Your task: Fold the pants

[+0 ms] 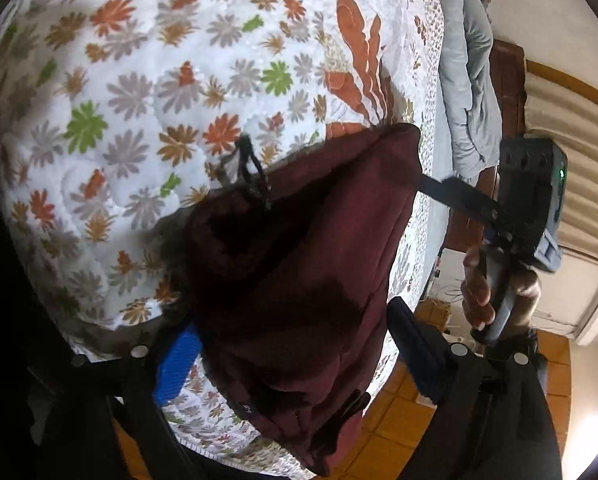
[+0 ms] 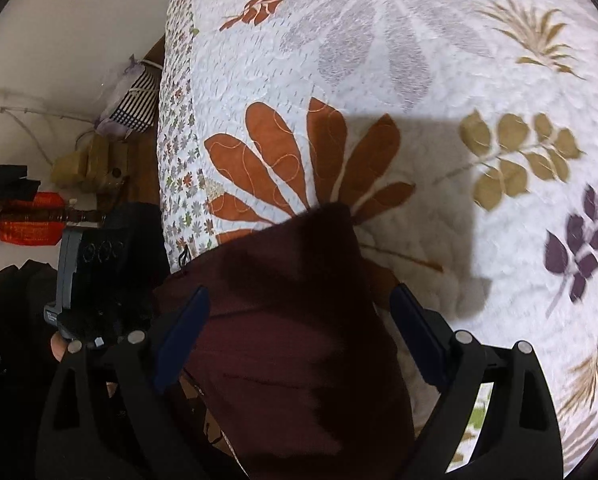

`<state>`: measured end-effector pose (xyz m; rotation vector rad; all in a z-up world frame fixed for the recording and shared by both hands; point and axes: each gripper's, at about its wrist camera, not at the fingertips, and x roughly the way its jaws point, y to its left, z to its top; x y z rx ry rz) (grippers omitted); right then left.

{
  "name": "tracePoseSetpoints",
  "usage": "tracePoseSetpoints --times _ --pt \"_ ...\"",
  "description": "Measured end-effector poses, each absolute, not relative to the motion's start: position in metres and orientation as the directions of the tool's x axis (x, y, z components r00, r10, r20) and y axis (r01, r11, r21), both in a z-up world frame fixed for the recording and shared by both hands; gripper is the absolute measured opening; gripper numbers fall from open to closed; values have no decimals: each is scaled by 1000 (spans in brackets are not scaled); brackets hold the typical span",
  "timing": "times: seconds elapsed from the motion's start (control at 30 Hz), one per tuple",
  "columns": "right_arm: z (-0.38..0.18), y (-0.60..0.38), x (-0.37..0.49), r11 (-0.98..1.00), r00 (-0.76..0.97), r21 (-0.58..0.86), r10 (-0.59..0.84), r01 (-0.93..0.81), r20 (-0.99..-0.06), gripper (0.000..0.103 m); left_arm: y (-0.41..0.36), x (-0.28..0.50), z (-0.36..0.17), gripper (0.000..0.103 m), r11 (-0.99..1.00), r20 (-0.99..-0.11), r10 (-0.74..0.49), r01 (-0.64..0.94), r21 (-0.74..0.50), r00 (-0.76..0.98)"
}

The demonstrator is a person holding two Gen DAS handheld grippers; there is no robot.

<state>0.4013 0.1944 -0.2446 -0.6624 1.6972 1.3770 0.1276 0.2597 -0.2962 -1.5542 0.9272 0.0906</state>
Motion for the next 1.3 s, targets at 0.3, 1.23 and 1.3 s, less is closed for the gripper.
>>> tracePoseSetpoints --times 0.3,1.23,1.3 --pt "-258 200 401 252 -536 533 65 -808 -842 51 260 136 -296 45 164 -581 -503 -589 -791 639" --pt "-106 134 377 238 -242 289 208 -927 -948 18 226 183 -194 28 489 -553 -425 -332 -807 717" --pt "-94 125 373 242 -218 270 223 -932 -950 17 219 190 -181 28 524 -554 -419 -306 -795 720"
